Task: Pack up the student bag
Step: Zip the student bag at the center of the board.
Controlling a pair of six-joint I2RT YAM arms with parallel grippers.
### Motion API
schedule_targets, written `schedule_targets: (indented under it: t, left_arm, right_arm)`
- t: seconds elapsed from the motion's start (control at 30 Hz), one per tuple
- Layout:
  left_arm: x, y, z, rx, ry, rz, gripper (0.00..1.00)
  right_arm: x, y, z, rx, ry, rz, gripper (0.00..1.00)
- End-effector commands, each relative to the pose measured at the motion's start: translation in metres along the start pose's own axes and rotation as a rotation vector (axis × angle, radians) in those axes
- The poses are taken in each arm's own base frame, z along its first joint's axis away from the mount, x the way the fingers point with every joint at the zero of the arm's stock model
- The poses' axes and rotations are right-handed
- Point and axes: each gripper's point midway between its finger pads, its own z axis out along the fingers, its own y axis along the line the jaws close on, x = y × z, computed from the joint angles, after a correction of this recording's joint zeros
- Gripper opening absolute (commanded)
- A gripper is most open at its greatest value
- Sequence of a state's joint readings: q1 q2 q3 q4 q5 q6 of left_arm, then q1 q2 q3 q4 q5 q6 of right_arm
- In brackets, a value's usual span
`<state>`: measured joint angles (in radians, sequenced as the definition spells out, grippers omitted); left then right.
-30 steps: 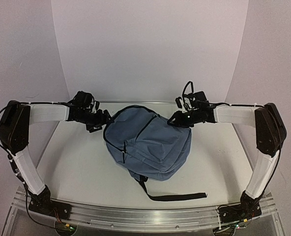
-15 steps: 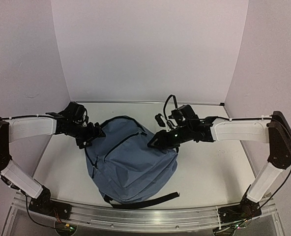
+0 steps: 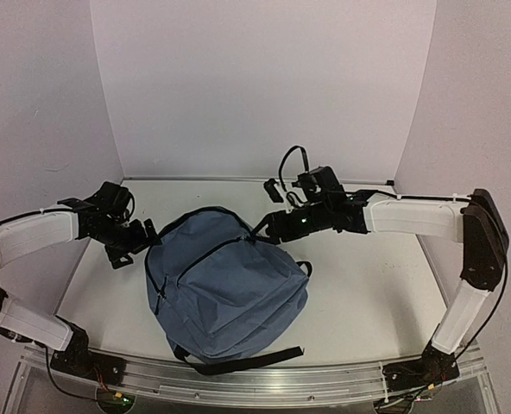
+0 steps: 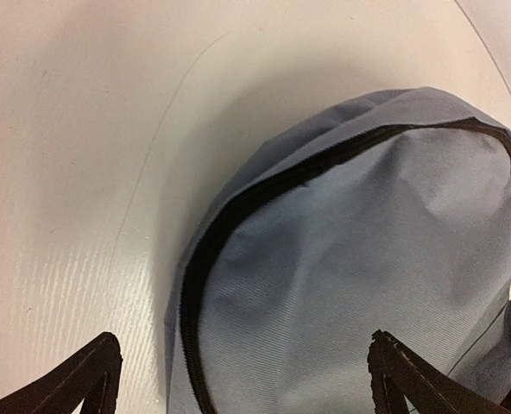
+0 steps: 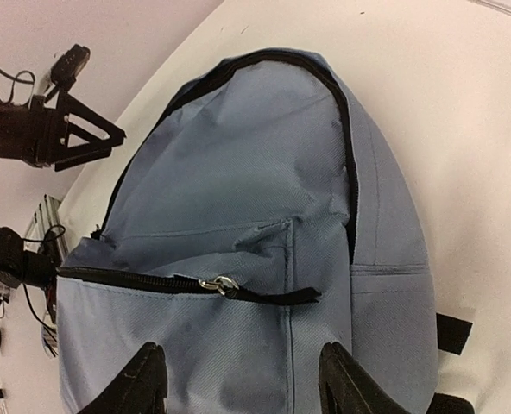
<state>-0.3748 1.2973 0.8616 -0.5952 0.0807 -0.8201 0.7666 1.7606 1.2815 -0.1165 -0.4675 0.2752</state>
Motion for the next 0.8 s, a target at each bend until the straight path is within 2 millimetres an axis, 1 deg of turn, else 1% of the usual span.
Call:
schedule_targets:
  t: [0.0,0.1,0.2,0.27,0.33,0.4,0.43,0.57,0.63,0.7,0.77]
  left_arm:
    - [0.012,0.016,0.004,0.036,0.037,-0.094,1.0]
    - [0.015,0.021,0.009,0.051,0.03,-0.13,1.0]
    - [0.022,0.031,0.019,0.068,0.042,-0.173,0.99]
    - [0.023,0.03,0.024,0.096,0.044,-0.197,0.95]
    - [0.025,0.028,0.027,0.124,0.044,-0.21,0.88]
    - [0.024,0.026,0.03,0.149,0.038,-0.216,0.8]
    - [0.024,0.025,0.03,0.157,0.036,-0.217,0.77]
    - [0.022,0.024,0.032,0.162,0.031,-0.224,0.51]
    - [0.021,0.023,0.033,0.165,0.026,-0.223,0.4]
    - [0.019,0.021,0.033,0.179,0.021,-0.215,0.3]
    - [0.017,0.017,0.032,0.197,0.012,-0.207,0.18]
  right_arm:
    - [-0.004,0.007,0.02,-0.073,0.016,-0.14,0.57]
    - [-0.002,0.004,0.029,-0.076,0.023,-0.164,0.56]
    - [-0.002,0.0,0.037,-0.07,0.027,-0.177,0.49]
    - [-0.003,-0.001,0.04,-0.07,0.025,-0.186,0.43]
    - [-0.004,-0.003,0.044,-0.07,0.026,-0.193,0.42]
    - [-0.004,-0.003,0.047,-0.074,0.029,-0.201,0.4]
    - [-0.005,-0.003,0.048,-0.075,0.026,-0.206,0.37]
    - [-0.008,-0.001,0.047,-0.078,0.021,-0.213,0.15]
    - [-0.012,0.0,0.042,-0.07,0.01,-0.217,0.06]
    - [-0.014,0.0,0.037,-0.059,-0.001,-0.215,0.01]
    - [-0.016,0.003,0.03,-0.054,-0.012,-0.214,0.0]
